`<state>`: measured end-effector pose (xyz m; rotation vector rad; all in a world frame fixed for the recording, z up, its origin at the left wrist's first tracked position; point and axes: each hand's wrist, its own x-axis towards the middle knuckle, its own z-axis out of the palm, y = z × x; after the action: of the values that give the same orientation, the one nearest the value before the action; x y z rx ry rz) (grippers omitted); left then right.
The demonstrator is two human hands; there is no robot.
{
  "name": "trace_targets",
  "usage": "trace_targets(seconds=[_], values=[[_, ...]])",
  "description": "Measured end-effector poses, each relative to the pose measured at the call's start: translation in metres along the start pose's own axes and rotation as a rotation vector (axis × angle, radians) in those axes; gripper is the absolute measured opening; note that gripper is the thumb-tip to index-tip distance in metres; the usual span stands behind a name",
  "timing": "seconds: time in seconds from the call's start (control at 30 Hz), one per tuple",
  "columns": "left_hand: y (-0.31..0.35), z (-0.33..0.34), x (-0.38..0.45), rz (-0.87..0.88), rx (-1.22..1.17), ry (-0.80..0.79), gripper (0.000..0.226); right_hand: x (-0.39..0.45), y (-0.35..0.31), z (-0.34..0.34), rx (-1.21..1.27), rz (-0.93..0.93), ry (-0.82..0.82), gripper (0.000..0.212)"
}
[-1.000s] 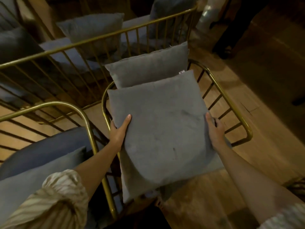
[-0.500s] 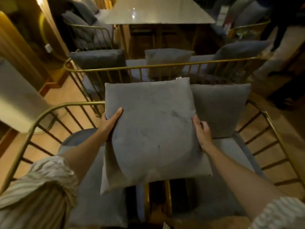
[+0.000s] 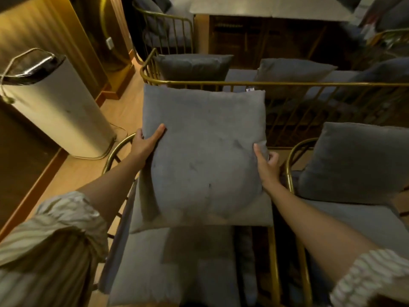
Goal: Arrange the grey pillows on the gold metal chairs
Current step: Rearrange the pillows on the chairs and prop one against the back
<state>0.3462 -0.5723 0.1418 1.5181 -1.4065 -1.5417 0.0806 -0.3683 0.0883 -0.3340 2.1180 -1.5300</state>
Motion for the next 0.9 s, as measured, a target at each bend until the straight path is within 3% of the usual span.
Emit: trace_targets(seconds=[0.23, 0.37, 0.53, 0.77, 0.9], values=[[0.003, -0.027, 0.103, -0.085, 0.01, -0.108, 0.105, 0.033, -0.004, 0.092, 0.028, -0.014, -0.049, 0.098], [-0.018, -0.029, 0.142, -0.109, -0.014, -0.192, 0.123, 0.058, 0.011, 0.116, -0.035, 0.029, -0.117, 0.094], [-0.069, -0.031, 0.176, -0.117, -0.076, -0.195, 0.089, 0.073, 0.041, 0.139, -0.118, 0.007, -0.184, 0.089], [-0.12, -0.025, 0.193, -0.225, 0.069, -0.155, 0.114, 0.071, 0.09, 0.15, -0.215, 0.089, -0.243, 0.092], [-0.13, -0.017, 0.183, -0.235, 0.166, -0.106, 0.108, 0.067, 0.098, 0.146, -0.243, 0.142, -0.284, 0.089]])
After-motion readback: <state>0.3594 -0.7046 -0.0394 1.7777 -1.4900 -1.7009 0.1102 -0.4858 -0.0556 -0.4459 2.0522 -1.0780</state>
